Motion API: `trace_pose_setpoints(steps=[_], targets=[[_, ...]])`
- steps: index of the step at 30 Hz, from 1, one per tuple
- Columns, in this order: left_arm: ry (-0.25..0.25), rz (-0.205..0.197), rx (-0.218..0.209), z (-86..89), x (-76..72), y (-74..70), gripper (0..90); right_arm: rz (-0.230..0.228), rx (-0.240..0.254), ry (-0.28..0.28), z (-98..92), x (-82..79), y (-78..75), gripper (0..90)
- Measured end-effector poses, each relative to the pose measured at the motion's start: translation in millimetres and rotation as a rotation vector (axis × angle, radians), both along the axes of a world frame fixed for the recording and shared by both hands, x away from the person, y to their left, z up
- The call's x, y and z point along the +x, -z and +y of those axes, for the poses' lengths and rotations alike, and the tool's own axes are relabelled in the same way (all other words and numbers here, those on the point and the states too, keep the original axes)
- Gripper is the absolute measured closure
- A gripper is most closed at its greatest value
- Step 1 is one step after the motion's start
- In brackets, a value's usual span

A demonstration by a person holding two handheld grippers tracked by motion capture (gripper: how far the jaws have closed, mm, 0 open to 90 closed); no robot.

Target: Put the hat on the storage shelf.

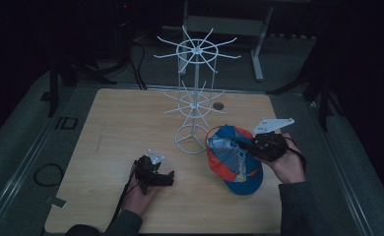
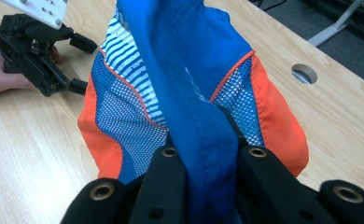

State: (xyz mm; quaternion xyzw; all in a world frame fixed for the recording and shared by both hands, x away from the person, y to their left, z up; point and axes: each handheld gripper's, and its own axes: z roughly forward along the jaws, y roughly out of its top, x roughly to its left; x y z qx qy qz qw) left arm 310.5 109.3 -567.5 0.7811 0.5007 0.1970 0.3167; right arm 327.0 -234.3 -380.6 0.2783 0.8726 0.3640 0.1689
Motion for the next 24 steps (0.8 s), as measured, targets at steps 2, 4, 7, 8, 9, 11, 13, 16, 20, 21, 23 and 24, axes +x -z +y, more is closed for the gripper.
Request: trace_pose_setpoints(steps=[2, 4, 7, 8, 9, 11, 13, 16, 20, 21, 23, 24], targets=[[0.000, 0.000, 0.000, 0.0, 0.0, 0.0, 2.6, -0.002, 0.006, 0.007, -2.2, -0.8, -1.4, 84.8], [0.000, 0.000, 0.000, 0.0, 0.0, 0.0, 2.6, -0.007, 0.010, 0.011, -4.3, -1.2, -2.5, 84.8], [0.000, 0.000, 0.000, 0.0, 0.0, 0.0, 2.6, -0.011, 0.013, 0.018, -7.4, -2.4, -4.5, 84.8], [0.000, 0.000, 0.000, 0.0, 0.0, 0.0, 2.6, -0.014, 0.016, 0.020, -8.3, -2.6, -5.1, 84.8], [0.000, 0.000, 0.000, 0.0, 0.0, 0.0, 2.6, -0.014, 0.017, 0.023, -9.1, -3.0, -5.8, 84.8], [0.000, 0.000, 0.000, 0.0, 0.0, 0.0, 2.6, -0.019, 0.021, 0.025, -10.3, -3.3, -6.9, 84.8], [0.000, 0.000, 0.000, 0.0, 0.0, 0.0, 2.6, -0.024, 0.023, 0.026, -11.6, -3.9, -8.3, 84.8], [0.000, 0.000, 0.000, 0.0, 0.0, 0.0, 2.6, -0.021, 0.034, 0.027, -12.7, -4.8, -10.2, 84.8], [0.000, 0.000, 0.000, 0.0, 0.0, 0.0, 2.6, -0.020, 0.059, 0.016, -13.7, -5.3, -12.9, 84.8], [0.000, 0.000, 0.000, 0.0, 0.0, 0.0, 2.6, -0.022, 0.059, 0.016, -13.7, -5.4, -13.5, 84.8], [0.000, -0.001, 0.000, 0.0, 0.0, 0.0, 2.6, -0.026, 0.063, 0.017, -14.2, -5.8, -15.1, 84.8], [0.000, 0.000, 0.000, 0.0, 0.0, 0.0, 2.6, -0.028, 0.064, 0.018, -14.6, -5.9, -15.7, 84.8]])
